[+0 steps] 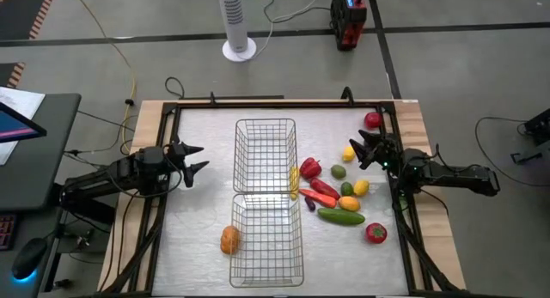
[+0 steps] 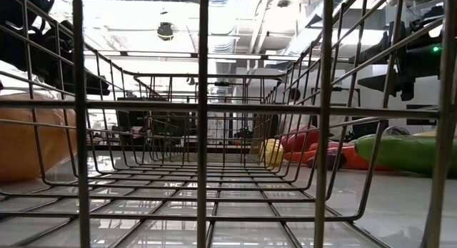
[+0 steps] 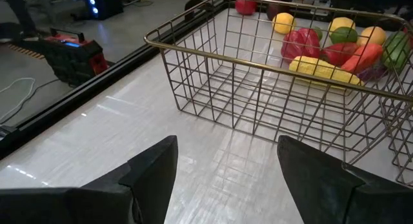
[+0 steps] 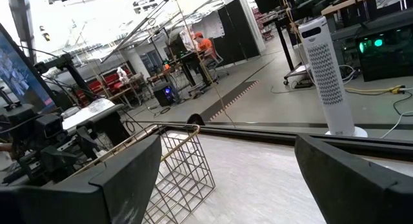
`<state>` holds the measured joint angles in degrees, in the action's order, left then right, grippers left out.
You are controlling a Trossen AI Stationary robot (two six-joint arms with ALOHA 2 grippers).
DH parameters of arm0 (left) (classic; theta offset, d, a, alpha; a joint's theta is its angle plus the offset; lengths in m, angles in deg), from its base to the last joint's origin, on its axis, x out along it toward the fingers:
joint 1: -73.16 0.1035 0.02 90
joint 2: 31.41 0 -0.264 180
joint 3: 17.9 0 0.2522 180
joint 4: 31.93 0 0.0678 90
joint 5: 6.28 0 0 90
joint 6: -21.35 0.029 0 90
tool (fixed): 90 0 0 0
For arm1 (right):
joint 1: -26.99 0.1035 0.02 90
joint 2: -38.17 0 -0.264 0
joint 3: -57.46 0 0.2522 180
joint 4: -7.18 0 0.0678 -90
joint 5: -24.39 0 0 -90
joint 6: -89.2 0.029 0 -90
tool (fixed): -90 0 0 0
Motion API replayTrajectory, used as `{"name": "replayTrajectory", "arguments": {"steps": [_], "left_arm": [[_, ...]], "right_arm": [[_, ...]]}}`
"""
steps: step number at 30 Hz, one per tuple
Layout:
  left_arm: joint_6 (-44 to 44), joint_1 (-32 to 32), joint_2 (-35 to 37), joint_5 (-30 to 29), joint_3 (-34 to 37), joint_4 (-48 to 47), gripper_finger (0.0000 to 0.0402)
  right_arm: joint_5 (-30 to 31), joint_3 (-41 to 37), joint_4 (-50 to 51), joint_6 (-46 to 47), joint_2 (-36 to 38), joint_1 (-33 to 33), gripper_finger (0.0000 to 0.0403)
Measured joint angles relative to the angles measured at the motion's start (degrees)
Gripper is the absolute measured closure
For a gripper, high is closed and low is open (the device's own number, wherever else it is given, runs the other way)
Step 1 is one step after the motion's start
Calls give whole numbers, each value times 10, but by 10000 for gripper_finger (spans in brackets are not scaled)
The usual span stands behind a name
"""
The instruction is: Sort produce into baskets
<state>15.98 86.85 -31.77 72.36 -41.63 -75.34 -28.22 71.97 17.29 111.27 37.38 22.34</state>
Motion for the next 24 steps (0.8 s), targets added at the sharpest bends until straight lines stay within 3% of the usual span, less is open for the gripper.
{"name": "replayTrajectory", "arguments": {"steps": [18, 24], "left_arm": [[-3, 0, 0, 0, 0, 2, 148], [-158, 0, 0, 0, 0, 66, 148]], "right_arm": [[0, 0, 0, 0, 0, 0, 21], [0, 0, 0, 0, 0, 0, 21]]}}
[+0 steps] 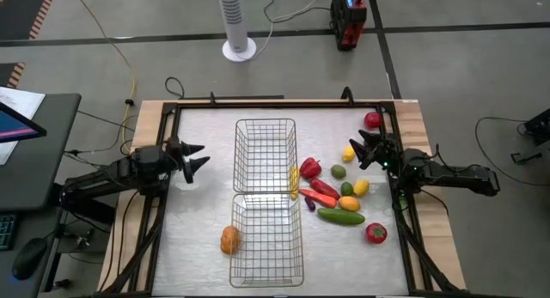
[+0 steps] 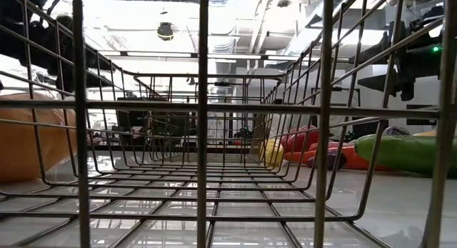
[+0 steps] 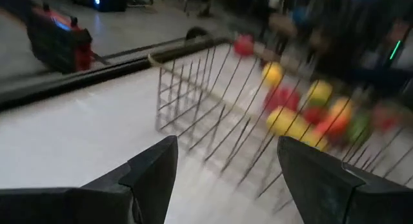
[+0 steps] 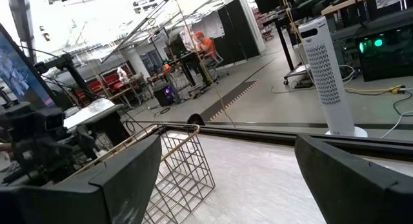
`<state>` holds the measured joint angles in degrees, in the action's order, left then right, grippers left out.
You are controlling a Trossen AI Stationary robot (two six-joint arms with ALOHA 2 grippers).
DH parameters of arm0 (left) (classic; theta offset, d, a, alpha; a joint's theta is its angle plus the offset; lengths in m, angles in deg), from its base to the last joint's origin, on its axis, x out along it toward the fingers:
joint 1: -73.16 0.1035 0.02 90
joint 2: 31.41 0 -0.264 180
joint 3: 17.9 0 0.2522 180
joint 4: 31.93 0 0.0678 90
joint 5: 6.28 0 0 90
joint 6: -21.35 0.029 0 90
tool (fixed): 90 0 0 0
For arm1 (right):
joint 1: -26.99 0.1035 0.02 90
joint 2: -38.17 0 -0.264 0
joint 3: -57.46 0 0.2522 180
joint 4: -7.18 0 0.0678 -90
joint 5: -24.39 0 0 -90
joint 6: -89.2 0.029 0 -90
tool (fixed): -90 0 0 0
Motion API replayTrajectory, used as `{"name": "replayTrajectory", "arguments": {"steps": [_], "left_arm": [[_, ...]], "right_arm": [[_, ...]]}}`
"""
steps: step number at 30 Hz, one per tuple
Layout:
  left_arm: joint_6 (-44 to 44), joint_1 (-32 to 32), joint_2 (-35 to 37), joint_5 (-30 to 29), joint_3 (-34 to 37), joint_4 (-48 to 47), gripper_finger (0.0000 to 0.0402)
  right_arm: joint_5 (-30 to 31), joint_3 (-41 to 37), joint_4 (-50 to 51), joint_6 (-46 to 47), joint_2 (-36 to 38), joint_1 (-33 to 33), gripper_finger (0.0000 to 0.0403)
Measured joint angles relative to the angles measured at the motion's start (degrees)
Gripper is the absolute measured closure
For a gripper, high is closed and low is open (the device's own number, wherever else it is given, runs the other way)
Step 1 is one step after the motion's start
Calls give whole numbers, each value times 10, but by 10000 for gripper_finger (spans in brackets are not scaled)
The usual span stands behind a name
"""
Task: Sort produce into baskets
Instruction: Put the potato into the top wire basket
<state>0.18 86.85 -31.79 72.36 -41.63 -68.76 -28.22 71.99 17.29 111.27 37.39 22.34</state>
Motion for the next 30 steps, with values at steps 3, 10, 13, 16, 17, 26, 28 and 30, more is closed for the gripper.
{"name": "replayTrajectory", "arguments": {"steps": [3, 10, 13, 16, 17, 26, 28, 30], "left_arm": [[-80, 0, 0, -16, 0, 49, 148], [-124, 0, 0, -43, 0, 84, 148], [-114, 0, 0, -45, 0, 87, 148], [-115, 0, 0, -75, 0, 107, 148], [-118, 0, 0, -88, 0, 113, 148], [-119, 0, 0, -78, 0, 111, 148], [-125, 0, 0, -68, 0, 111, 148], [-122, 0, 0, -70, 0, 118, 148]], "right_arm": [[0, 0, 0, 0, 0, 0, 21], [0, 0, 0, 0, 0, 0, 21], [0, 0, -1, 0, 0, 0, 21], [0, 0, -2, 2, 0, 0, 21], [0, 0, -4, 7, 0, 0, 21], [0, -2, -56, 30, 0, 0, 21], [1, -2, -56, 30, 0, 0, 21], [1, -2, -56, 30, 0, 0, 21]]}}
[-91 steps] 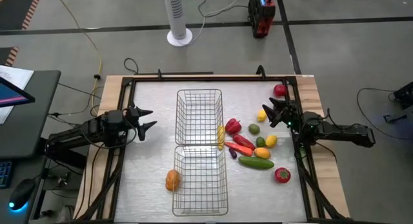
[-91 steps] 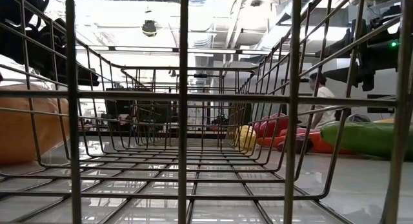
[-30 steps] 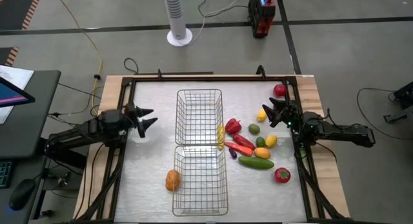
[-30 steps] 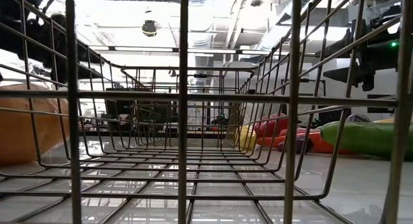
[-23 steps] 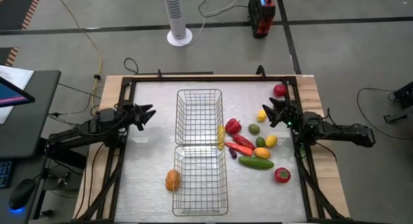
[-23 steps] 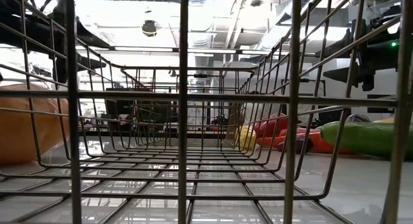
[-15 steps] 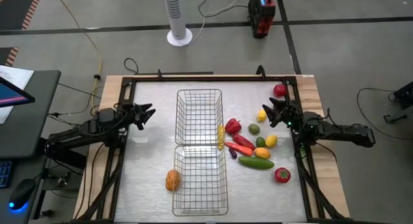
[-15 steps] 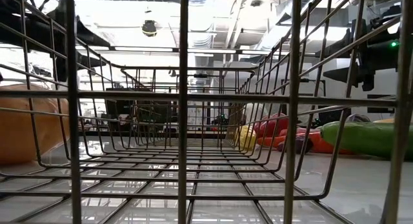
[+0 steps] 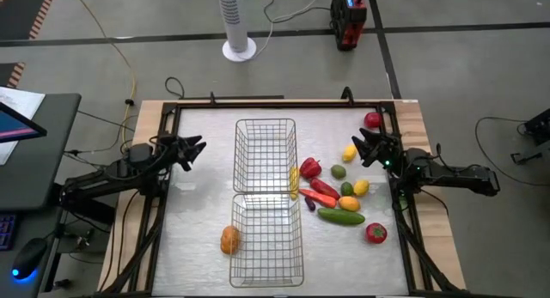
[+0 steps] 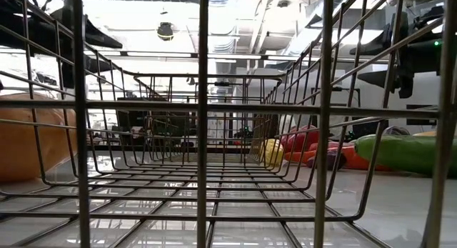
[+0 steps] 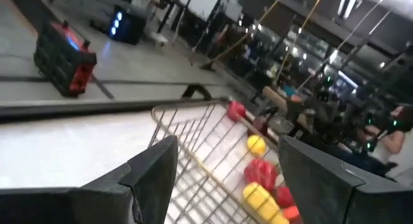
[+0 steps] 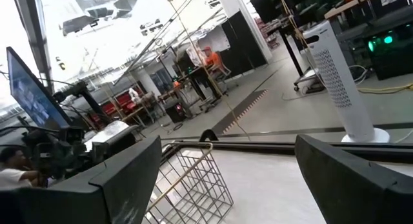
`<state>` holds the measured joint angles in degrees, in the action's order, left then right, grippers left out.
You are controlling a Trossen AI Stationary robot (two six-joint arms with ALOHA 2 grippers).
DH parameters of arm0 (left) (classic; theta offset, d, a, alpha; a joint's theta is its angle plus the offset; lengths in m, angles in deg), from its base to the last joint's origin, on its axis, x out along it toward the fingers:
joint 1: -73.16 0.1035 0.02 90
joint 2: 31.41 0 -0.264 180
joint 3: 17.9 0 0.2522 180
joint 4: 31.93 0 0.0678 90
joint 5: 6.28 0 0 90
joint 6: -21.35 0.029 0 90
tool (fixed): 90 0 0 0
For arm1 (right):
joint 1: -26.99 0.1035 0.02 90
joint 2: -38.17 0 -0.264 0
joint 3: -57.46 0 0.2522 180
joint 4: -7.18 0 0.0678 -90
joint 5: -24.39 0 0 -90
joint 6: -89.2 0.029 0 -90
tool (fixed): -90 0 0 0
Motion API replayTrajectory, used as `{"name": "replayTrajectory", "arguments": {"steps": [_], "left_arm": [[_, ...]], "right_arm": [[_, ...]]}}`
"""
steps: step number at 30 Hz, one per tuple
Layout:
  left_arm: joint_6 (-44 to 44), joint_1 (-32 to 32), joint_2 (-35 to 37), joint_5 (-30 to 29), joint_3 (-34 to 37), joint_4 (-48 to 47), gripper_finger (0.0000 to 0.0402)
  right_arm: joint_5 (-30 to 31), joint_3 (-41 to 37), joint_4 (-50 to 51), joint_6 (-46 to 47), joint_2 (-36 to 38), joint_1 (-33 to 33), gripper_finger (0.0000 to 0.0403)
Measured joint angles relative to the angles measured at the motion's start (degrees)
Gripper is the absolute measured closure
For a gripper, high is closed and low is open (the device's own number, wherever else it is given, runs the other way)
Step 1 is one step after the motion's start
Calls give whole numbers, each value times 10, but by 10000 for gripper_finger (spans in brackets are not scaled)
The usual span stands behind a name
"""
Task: Sort produce into baskets
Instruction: Put the potato into the top wire basket
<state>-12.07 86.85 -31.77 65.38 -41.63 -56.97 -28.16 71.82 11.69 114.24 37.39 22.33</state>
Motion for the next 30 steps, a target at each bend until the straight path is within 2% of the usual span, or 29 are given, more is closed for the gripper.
{"name": "replayTrajectory", "arguments": {"steps": [5, 9, 12, 15, 18, 24, 27, 30], "left_arm": [[47, 0, 0, -17, 0, 50, 148], [61, 0, 0, -19, 0, 52, 148], [53, 0, -1, -25, 10, 72, 148], [50, 0, -12, -20, 56, 163, 148], [36, 0, -39, 13, 94, 265, 148], [23, -2, -108, 17, 92, 309, 148], [44, -2, -128, 49, 72, 331, 148], [52, -2, -144, 101, 44, 310, 148]], "right_arm": [[0, 0, -1, 0, 0, -8, 21], [-3, 0, 3, -15, 0, -20, 21], [-52, 0, 15, -60, 0, -36, 21], [-109, 0, 27, -69, -8, -63, 21], [-154, 1, 28, -70, -27, -95, 21], [-251, 1, 30, -68, -79, -149, 21], [-262, 1, 29, -47, -97, -162, 21], [-270, 1, 28, -18, -111, -166, 21]]}}
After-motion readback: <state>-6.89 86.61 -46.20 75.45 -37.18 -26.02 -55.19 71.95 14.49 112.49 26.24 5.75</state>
